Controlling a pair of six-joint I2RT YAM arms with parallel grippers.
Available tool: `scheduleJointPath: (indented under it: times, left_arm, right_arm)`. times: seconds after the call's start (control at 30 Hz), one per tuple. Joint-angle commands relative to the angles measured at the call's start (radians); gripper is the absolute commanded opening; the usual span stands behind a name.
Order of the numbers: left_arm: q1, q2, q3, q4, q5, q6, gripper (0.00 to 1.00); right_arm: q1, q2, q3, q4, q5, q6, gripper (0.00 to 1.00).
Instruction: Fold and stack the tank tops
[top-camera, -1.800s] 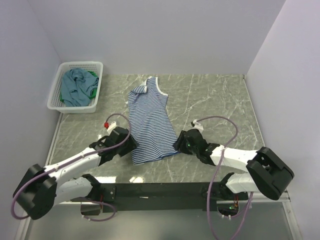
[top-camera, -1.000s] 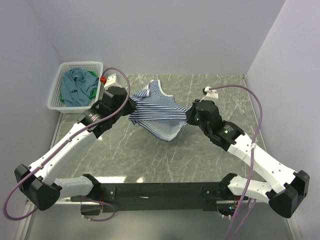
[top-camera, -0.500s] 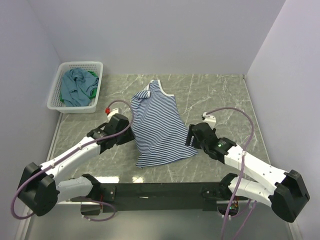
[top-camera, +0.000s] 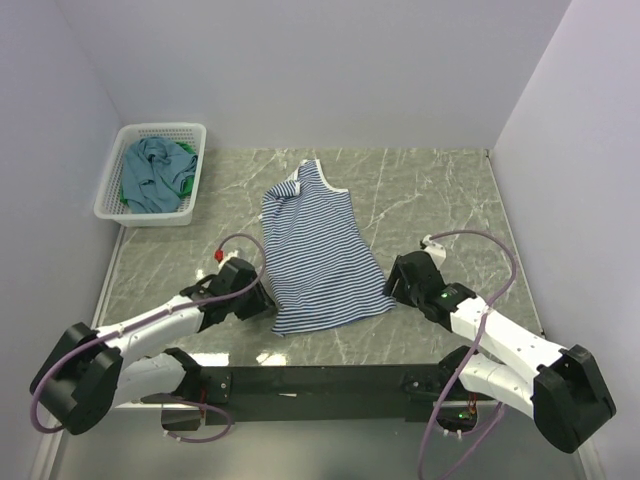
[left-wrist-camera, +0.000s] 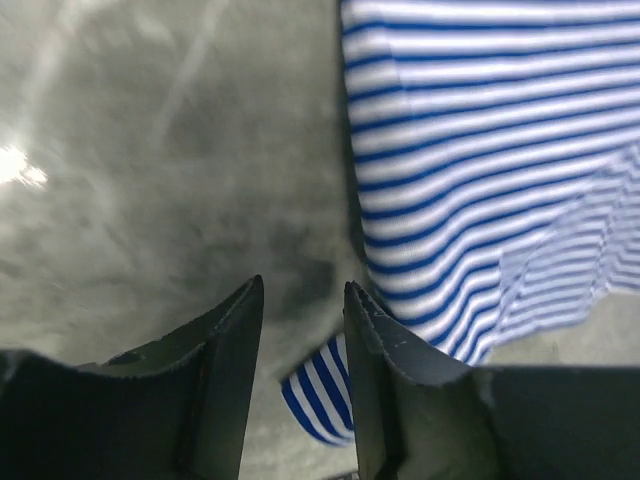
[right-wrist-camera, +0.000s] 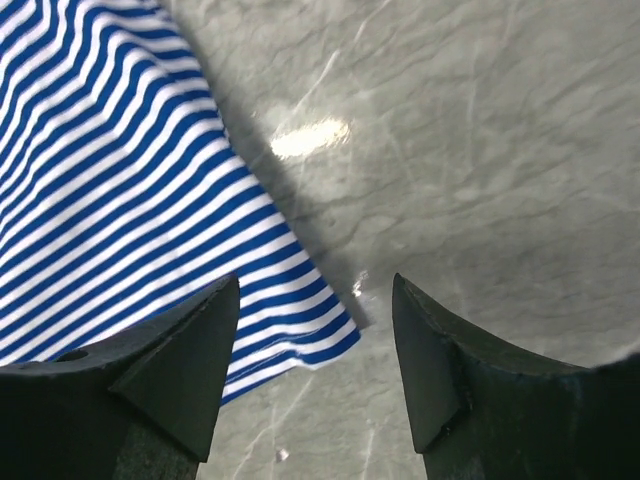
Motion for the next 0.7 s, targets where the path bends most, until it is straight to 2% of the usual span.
scheduleJointPath:
  times: [0.0, 0.2, 0.33, 0.43, 0.47, 0.5, 0.57, 0.6, 0.67]
  left_arm:
    - [-0.028, -0.062, -0.041, 0.108, 0.09, -0.054, 0.44]
    - [-0.118, -0.077, -0.075, 0.111, 0.083, -0.111, 0.43]
    - [-0.181, -0.054, -0.081, 0.128, 0.064, -0.131, 0.51]
    - [-0.206, -0.013, -0.078, 0.152, 0.07, -0.14, 0.53]
    - [-0.214, 0.003, -0.077, 0.157, 0.069, -0.14, 0.54]
    - [-0.229, 0.009, -0.07, 0.161, 0.066, -0.142, 0.55]
    - [-0.241, 0.01, -0.063, 0.152, 0.064, -0.142, 0.55]
    - [-0.247, 0.004, -0.058, 0.146, 0.045, -0.142, 0.54]
    - [-0.252, -0.022, -0.055, 0.134, 0.028, -0.142, 0.45]
  right_arm:
    - [-0.004, -0.011, -0.028, 0.042, -0.068, 0.042, 0.68]
    - [-0.004, 0.008, -0.051, 0.025, -0.106, 0.068, 0.61]
    - [-0.002, 0.044, -0.044, 0.049, -0.122, 0.062, 0.56]
    - [-0.002, 0.078, -0.03, 0.066, -0.129, 0.059, 0.37]
    - [-0.002, 0.09, -0.025, 0.068, -0.126, 0.056, 0.29]
    - [-0.002, 0.094, -0.019, 0.066, -0.117, 0.051, 0.14]
    - [-0.002, 0.086, 0.002, 0.048, -0.104, 0.043, 0.01]
    - [-0.001, 0.078, 0.014, 0.037, -0.09, 0.036, 0.0]
    - [-0.002, 0.048, 0.059, -0.003, -0.056, 0.022, 0.0]
